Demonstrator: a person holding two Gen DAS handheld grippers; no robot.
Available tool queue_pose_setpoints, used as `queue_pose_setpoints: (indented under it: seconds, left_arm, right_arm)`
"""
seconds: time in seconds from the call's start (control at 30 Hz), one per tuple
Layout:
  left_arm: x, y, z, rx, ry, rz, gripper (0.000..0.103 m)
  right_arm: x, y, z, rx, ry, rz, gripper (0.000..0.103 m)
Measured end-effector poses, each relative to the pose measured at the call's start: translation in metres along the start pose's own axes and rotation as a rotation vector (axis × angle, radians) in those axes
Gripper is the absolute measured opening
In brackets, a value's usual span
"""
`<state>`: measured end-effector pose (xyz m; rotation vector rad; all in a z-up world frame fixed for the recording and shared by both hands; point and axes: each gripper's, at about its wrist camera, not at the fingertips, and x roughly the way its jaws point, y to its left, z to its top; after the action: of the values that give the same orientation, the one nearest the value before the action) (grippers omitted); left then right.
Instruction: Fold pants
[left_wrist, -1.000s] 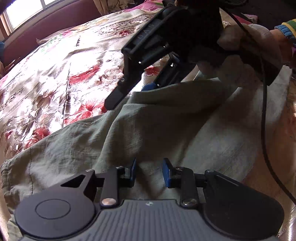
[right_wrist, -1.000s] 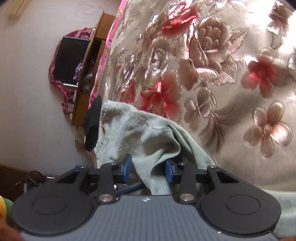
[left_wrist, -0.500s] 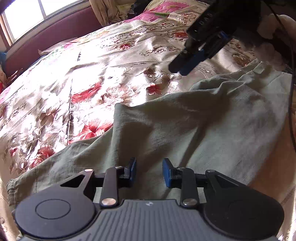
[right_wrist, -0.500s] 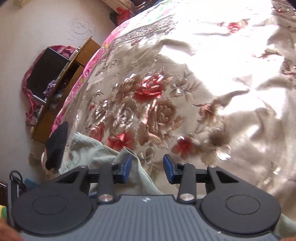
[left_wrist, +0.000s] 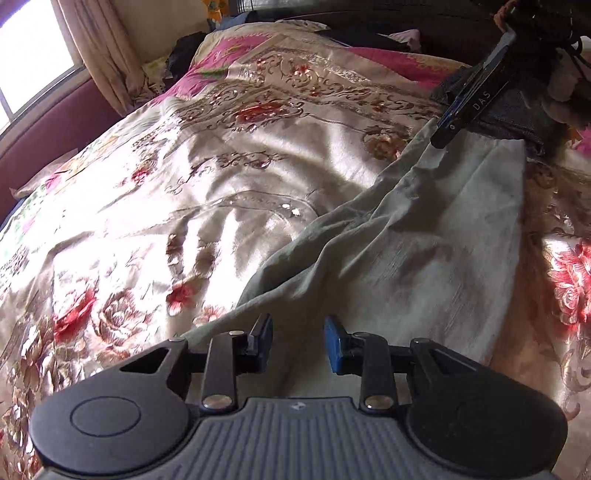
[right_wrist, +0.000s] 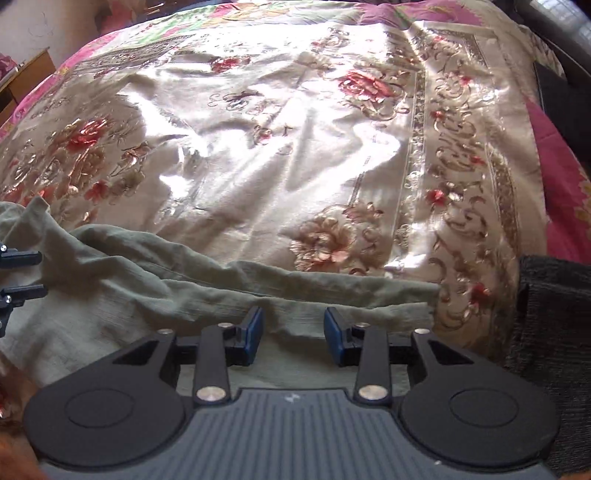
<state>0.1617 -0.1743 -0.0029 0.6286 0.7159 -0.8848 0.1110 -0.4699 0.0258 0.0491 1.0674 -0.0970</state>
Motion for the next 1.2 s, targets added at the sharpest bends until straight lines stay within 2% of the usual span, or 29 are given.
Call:
queue_pose_setpoints:
  seconds: [0.07, 0.17, 0.33, 0.53, 0.63, 0.77, 0.9, 0.93, 0.97, 1.0, 1.03, 1.1, 1.2]
  left_arm:
    - [0.007, -0.007, 0.012, 0.021, -0.013, -0.01, 0.046]
    - [0.018, -0.017, 0.028, 0.056, -0.027, -0.034, 0.046]
    - [0.024, -0.032, 0.035, 0.115, -0.023, -0.082, 0.047]
    - [0.032, -0.039, 0.037, 0.139, -0.015, -0.1, 0.048]
    - [0.035, -0.038, 0.037, 0.115, -0.013, -0.102, 0.048]
    - [0.04, -0.037, 0.037, 0.098, -0.008, -0.104, 0.048]
    - [0.044, -0.038, 0.039, 0.108, -0.008, -0.109, 0.048]
    - [0.044, -0.039, 0.039, 0.113, -0.01, -0.111, 0.048]
    - [0.044, -0.039, 0.039, 0.116, -0.012, -0.111, 0.048]
    - [0.044, -0.039, 0.039, 0.117, -0.015, -0.11, 0.048]
    - [0.045, -0.038, 0.04, 0.117, -0.017, -0.108, 0.048]
    - [0.044, -0.036, 0.04, 0.107, -0.021, -0.103, 0.048]
    - [0.042, -0.031, 0.042, 0.084, -0.031, -0.097, 0.048]
  right_arm:
    - [-0.001, -0.02, -0.003, 0.036, -0.021, -0.02, 0.038]
    - [0.009, -0.04, -0.01, 0.078, 0.023, -0.03, 0.038]
    - [-0.003, -0.05, -0.026, 0.1, -0.055, -0.019, 0.038]
    - [0.009, -0.033, -0.01, -0.297, 0.002, -0.05, 0.039]
    - [0.014, -0.032, 0.001, -0.429, 0.036, -0.013, 0.043]
    - [0.024, -0.025, 0.008, -0.602, 0.136, 0.05, 0.04]
    - [0.036, -0.018, 0.011, -0.699, 0.208, 0.071, 0.038]
    - [0.039, -0.015, 0.011, -0.723, 0.229, 0.075, 0.037]
    - [0.043, -0.013, 0.011, -0.752, 0.252, 0.087, 0.027]
    - [0.044, -0.009, 0.011, -0.778, 0.26, 0.09, 0.008]
    - [0.044, -0.006, 0.012, -0.8, 0.262, 0.082, 0.004]
    - [0.039, -0.004, 0.016, -0.787, 0.252, 0.057, 0.004]
    - [0.026, -0.015, 0.028, -0.67, 0.223, 0.027, 0.004]
